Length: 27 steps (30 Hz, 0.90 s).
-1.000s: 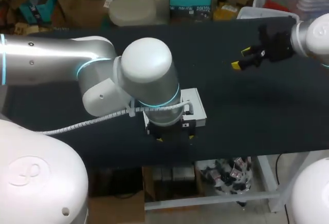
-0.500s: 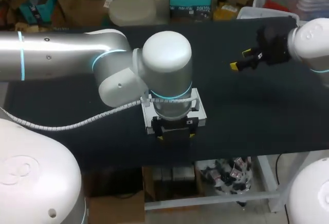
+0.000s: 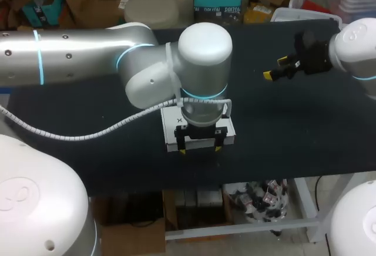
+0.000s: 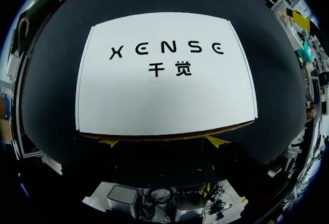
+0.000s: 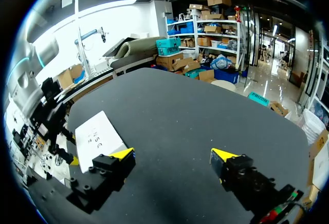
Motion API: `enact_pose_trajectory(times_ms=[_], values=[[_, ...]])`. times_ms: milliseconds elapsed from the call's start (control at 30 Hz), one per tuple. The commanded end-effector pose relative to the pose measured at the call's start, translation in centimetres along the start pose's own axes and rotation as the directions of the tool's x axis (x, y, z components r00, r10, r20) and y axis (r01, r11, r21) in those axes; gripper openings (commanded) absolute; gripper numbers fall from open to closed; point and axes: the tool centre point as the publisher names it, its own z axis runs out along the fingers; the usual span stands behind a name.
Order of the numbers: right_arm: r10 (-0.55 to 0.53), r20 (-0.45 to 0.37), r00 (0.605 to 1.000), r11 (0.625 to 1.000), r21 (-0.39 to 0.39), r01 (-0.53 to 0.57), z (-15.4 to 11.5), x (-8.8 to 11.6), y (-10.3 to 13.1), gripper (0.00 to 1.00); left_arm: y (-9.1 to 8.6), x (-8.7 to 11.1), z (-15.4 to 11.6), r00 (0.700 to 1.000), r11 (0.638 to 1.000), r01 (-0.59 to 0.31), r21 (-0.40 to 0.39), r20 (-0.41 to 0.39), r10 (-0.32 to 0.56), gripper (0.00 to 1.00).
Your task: Assemble the packaging by folding the flat box into shape, placing the metal phone stand inside, and closing the box properly
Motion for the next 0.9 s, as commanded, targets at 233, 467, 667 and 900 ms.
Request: enact_pose_trajectory(times_ms=[233, 467, 667, 900], values=[[0.0, -0.007, 1.0, 1.0, -0.003, 0.0, -0.1, -0.1, 0.0, 1.0, -3.3, -0.1, 0.5, 0.999, 1.0, 0.007, -0.006, 0.033, -0.007, 1.0], [0.0, -0.007, 1.0, 1.0, -0.003, 0.0, -0.1, -0.1, 0.0, 1.0, -5.9, -0.6, 1.0, 1.0, 1.0, 0.005, -0.005, 0.012, -0.005, 1.0], [0.0, -0.007, 1.0, 1.0, -0.003, 0.0, -0.1, -0.1, 0.0, 1.0, -8.6, -1.2, 1.5, 1.0, 1.0, 0.002, -0.011, -0.01, -0.003, 1.0], [0.0, -0.007, 1.0, 1.0, -0.003, 0.0, -0.1, -0.1, 0.0, 1.0, -12.3, -1.8, 1.9, 1.0, 1.0, -0.01, -0.022, -0.029, 0.01, 1.0]])
